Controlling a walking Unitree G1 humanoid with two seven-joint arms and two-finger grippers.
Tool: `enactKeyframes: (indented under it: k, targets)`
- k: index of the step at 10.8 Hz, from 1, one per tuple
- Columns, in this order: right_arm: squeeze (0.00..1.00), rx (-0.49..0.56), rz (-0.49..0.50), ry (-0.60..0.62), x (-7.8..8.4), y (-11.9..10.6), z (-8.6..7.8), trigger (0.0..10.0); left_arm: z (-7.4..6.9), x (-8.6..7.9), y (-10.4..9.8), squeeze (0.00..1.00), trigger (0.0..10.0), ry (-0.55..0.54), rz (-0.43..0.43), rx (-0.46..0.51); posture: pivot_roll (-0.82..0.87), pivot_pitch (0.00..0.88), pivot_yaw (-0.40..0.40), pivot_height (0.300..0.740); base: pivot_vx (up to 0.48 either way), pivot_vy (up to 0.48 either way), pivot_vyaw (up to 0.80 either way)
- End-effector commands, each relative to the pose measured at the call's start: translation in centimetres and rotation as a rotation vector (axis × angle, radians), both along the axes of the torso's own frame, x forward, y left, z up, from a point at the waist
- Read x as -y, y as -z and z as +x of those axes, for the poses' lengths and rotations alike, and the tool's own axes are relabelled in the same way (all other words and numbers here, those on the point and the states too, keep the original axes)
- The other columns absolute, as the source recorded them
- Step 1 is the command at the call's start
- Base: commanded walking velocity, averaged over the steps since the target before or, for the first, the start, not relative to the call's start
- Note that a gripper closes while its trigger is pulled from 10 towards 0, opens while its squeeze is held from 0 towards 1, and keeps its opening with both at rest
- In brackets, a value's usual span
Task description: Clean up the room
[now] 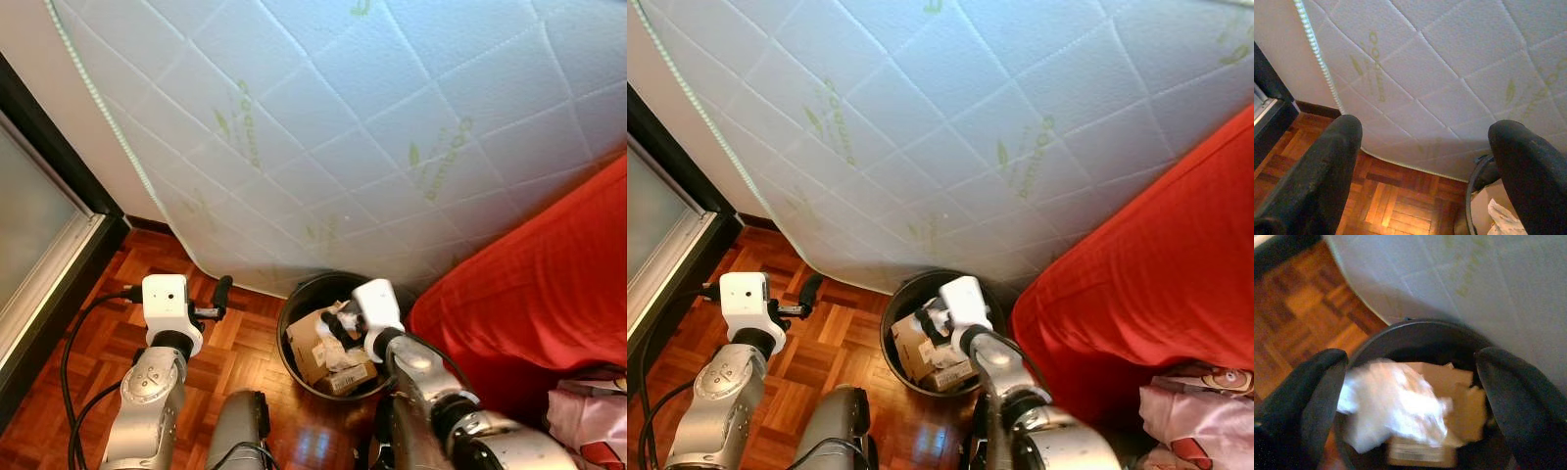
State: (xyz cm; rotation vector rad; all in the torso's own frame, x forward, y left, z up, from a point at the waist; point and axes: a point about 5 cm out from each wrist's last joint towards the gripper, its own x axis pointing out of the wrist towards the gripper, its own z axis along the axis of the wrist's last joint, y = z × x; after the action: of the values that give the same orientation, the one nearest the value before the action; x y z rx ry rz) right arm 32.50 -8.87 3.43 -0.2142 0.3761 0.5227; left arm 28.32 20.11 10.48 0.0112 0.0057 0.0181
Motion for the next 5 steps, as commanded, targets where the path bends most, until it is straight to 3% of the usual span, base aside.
enactKeyframes:
  k: [1, 2, 3, 5]
  targets:
    - [0.0, 0.005, -0.063, -0.057, -0.32, 0.46, -0.45, 10.0, -0.25, -0.14, 0.09, 0.0, 10.0, -0.008, -0.005, -0.006, 0.27, 0.25, -0.03, 0.625, 0.0, 0.0, 0.0]
    - [0.0, 0.05, -0.193, -0.156, -0.62, 0.56, -0.64, 10.0, -0.22, -0.05, 0.04, 0.0, 10.0, -0.008, -0.007, -0.003, 0.27, 0.251, -0.031, 0.625, 0.0, 0.0, 0.0]
    - [0.0, 0.042, -0.215, -0.187, -0.8, 0.79, -0.87, 10.0, -0.23, -0.06, 0.03, 0.0, 10.0, -0.01, -0.008, -0.002, 0.27, 0.252, -0.031, 0.625, 0.0, 0.0, 0.0]
    - [0.0, -0.025, -0.054, -0.023, -0.33, 0.63, -0.44, 10.0, -0.25, -0.2, 0.09, 0.0, 10.0, -0.014, -0.006, -0.005, 0.27, 0.254, -0.031, 0.625, 0.0, 0.0, 0.0]
